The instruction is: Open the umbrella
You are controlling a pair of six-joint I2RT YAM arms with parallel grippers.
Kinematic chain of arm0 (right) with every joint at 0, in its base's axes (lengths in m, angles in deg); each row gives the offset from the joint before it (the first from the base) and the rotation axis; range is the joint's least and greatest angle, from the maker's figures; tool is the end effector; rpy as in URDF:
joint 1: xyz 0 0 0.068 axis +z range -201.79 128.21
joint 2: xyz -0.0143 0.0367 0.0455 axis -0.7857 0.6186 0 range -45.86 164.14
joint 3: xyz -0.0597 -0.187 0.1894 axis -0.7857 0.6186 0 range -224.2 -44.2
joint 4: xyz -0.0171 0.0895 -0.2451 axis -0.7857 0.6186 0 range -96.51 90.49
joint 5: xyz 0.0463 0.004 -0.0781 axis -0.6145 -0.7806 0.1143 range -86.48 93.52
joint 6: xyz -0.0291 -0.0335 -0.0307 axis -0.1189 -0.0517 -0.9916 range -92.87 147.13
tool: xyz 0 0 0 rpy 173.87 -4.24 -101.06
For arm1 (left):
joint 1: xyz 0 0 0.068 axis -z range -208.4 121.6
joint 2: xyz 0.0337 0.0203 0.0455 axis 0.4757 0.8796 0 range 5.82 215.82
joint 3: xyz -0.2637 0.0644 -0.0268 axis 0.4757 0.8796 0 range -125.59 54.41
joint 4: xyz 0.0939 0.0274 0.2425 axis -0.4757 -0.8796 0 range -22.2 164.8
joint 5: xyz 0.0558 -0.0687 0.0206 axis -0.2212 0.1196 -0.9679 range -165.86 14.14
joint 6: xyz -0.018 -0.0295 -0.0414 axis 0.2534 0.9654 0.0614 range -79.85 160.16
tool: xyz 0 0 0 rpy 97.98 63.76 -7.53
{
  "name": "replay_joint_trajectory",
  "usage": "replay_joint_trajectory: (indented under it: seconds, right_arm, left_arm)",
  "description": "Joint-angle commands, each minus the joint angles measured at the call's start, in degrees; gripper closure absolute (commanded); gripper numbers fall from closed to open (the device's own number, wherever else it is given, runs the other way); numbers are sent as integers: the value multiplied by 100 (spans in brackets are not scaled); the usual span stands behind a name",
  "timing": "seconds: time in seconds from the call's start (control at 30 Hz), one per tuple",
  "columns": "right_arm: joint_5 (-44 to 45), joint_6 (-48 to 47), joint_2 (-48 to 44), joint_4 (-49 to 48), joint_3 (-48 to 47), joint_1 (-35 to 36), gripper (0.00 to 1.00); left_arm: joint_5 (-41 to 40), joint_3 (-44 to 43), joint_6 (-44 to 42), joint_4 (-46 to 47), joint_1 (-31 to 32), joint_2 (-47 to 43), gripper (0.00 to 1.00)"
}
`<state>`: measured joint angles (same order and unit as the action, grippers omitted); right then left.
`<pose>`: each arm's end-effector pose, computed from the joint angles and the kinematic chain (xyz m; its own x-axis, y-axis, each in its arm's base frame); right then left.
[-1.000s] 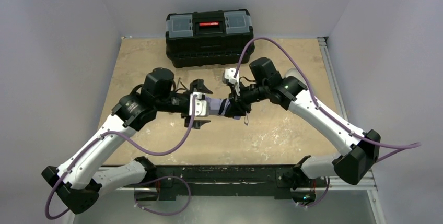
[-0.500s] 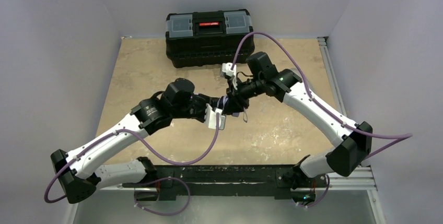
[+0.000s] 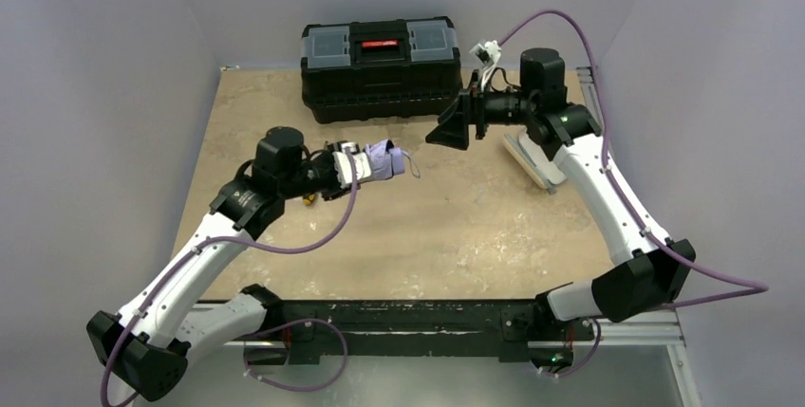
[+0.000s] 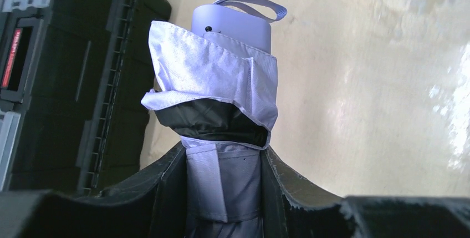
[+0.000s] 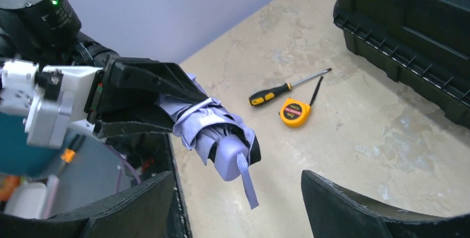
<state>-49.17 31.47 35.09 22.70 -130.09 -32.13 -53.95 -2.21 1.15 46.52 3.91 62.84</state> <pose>0.2772 0.1292 0.4157 -0.4530 -0.1132 -0.8843 -0.8549 0.3364 0.3949 0.1750 -0.1265 0.3419 0.1712 0.5827 -0.7945 0.8556 0.3119 0.4132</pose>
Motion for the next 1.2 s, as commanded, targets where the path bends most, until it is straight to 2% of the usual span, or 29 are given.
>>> replay_joint_trajectory:
  seconds: [0.0,0.1,0.2,0.4,0.8,0.93,1.07,1.17]
  right_arm:
    - [-820,1505,-341,-1198,600,78,19]
    - [-1030,2107,-425,-1989,958,81,30]
    - [-1142,2287,-330,-2115,880,86,41]
    - [-1497,2561,-244,-2389,997,112,49]
    - [-1567,2597,-171,-2457,1063,319,50]
    - [-1596,2598,-120,-2527,994,419,53]
    - [-1646,2631,-56,-2616,959,473,60]
    - [-1670,2725,-8,-2779,883,502,74]
  left_arm:
    - [1673,-98,1332,1361,-428,-398,100]
    - [1990,-279,1492,1369,-446,-368,100]
    - [1987,-431,1711,1413,-450,-305,100]
    - [1963,-531,1941,1582,-446,-175,100]
    - [1946,-634,2129,1771,-430,-92,100]
    - [1908,-690,2161,1768,-400,-40,100]
    - [1824,-735,2106,1725,-331,-14,100]
    - [1755,-752,1945,1607,-244,-1,100]
